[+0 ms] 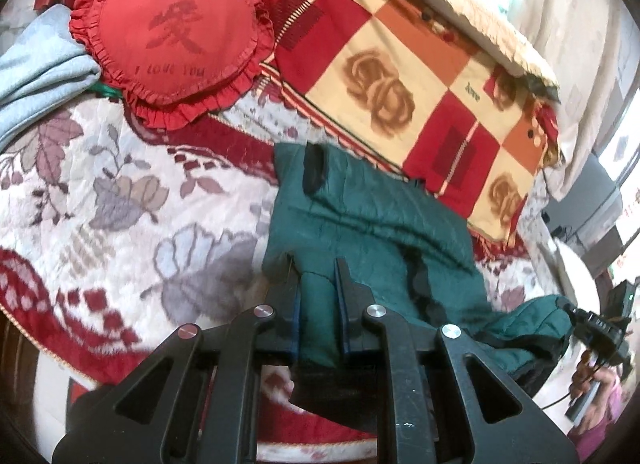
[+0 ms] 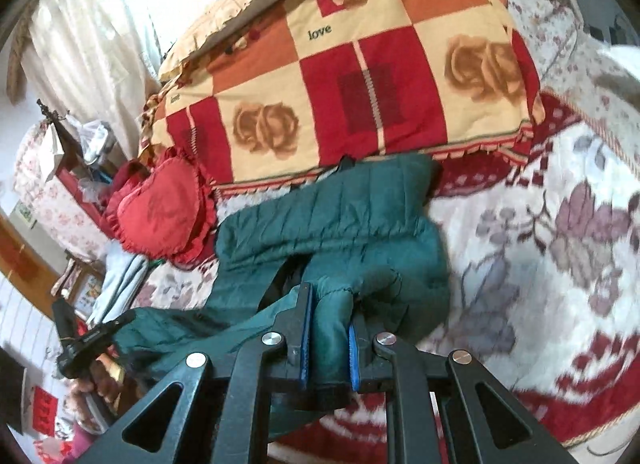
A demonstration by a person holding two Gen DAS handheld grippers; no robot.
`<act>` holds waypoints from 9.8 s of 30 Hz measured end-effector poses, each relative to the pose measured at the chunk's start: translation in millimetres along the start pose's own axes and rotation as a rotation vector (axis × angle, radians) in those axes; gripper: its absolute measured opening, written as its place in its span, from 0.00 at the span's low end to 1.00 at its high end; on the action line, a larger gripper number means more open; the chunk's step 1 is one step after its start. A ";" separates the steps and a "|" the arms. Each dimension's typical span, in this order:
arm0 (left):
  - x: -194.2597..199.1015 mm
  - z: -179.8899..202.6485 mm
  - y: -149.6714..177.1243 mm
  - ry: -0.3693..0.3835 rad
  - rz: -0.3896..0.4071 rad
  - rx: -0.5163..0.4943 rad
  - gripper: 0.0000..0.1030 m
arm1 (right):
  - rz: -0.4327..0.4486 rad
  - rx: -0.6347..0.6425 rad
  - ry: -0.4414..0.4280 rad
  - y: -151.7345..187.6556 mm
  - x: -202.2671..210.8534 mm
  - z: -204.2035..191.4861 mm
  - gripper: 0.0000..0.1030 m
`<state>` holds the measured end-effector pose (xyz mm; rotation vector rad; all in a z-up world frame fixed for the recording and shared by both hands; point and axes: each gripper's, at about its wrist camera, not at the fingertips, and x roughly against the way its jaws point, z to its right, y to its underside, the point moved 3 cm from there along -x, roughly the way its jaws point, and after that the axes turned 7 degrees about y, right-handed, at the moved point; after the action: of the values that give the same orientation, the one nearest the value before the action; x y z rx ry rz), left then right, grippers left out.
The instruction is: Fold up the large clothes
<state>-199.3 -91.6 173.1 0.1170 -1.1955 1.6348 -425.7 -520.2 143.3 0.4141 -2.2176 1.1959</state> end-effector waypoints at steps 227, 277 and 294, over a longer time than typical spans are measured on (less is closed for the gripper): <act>-209.0 -55.5 -21.7 0.149 -0.030 0.503 0.42 | -0.012 -0.278 0.123 -16.8 -218.7 3.7 0.46; -15.0 -5.8 53.8 -0.162 -0.026 0.001 0.69 | -0.020 0.051 0.233 78.5 -1.4 -47.9 0.71; -102.0 10.8 15.7 -0.289 -0.025 -0.094 0.69 | 0.033 0.169 0.287 26.0 -106.4 -90.0 0.71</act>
<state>-171.8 -167.3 107.6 0.3160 -1.4811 1.5735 -324.9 -430.9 98.8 0.2546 -1.8936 1.3727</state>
